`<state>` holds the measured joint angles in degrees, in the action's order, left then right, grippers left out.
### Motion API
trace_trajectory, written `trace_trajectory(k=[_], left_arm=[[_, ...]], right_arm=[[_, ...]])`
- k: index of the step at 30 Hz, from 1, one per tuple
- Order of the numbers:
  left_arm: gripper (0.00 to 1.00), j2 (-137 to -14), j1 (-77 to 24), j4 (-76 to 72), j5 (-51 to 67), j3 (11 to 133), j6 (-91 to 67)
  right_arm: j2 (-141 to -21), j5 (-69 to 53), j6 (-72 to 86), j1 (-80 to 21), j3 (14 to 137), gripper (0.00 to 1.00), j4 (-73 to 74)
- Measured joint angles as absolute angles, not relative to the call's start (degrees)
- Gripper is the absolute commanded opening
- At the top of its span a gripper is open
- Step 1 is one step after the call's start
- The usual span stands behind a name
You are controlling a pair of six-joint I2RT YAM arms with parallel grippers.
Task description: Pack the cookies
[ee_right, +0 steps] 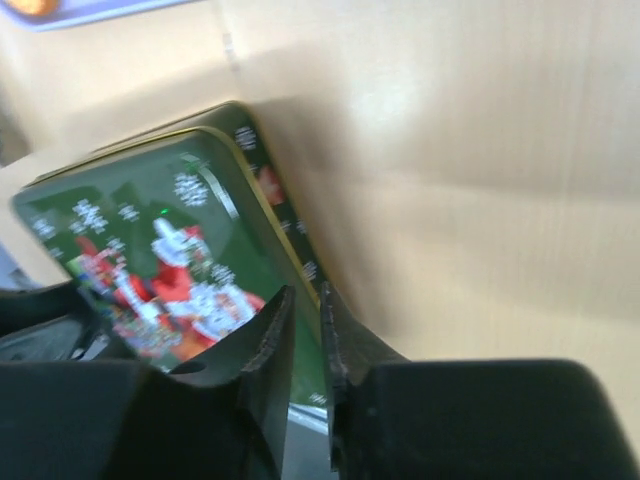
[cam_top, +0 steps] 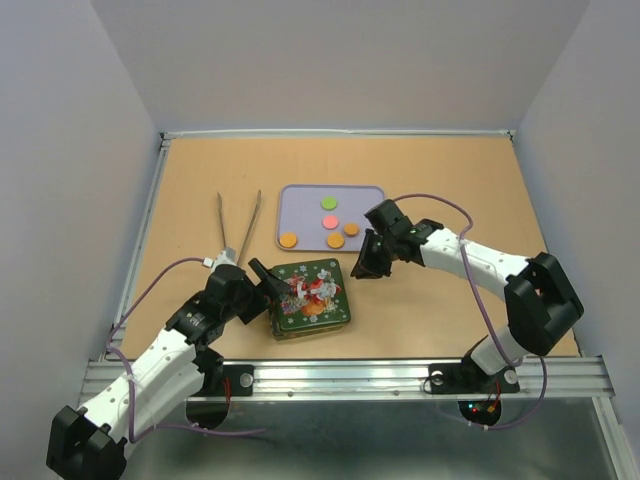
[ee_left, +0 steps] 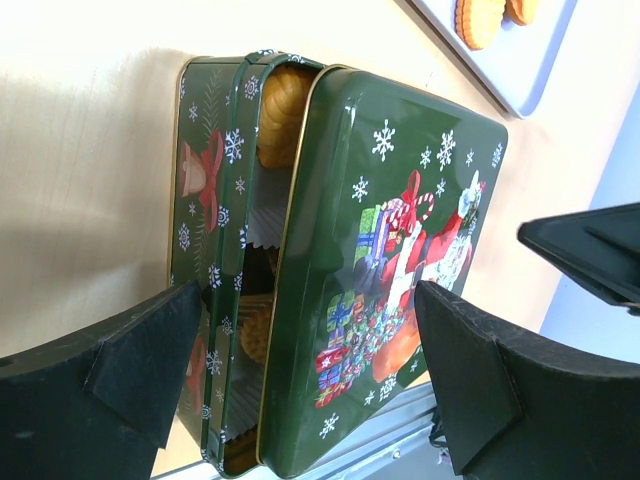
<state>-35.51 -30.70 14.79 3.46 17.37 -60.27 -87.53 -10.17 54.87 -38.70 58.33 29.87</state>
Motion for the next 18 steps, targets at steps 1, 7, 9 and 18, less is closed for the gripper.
trace_trajectory(k=[1, 7, 9, 18], left_arm=[[0.99, -35.51, -30.70, 14.79, 3.49, 17.37, -60.23], [0.99, -35.53, -30.70, 14.74, 3.68, 17.37, -59.77], [0.99, -35.59, -30.70, 14.70, 3.68, 17.37, -59.68], [0.98, -36.75, -30.70, 14.11, 3.70, 17.37, -59.00]], right_arm=[[-88.03, -9.78, 54.83, -38.70, 58.33, 0.18, 30.13], [-91.29, -8.97, 54.59, -38.70, 58.26, 0.12, 31.55], [-92.09, -8.99, 54.63, -38.74, 58.13, 0.12, 31.55], [-96.27, -10.13, 54.83, -42.50, 59.53, 0.12, 32.23]])
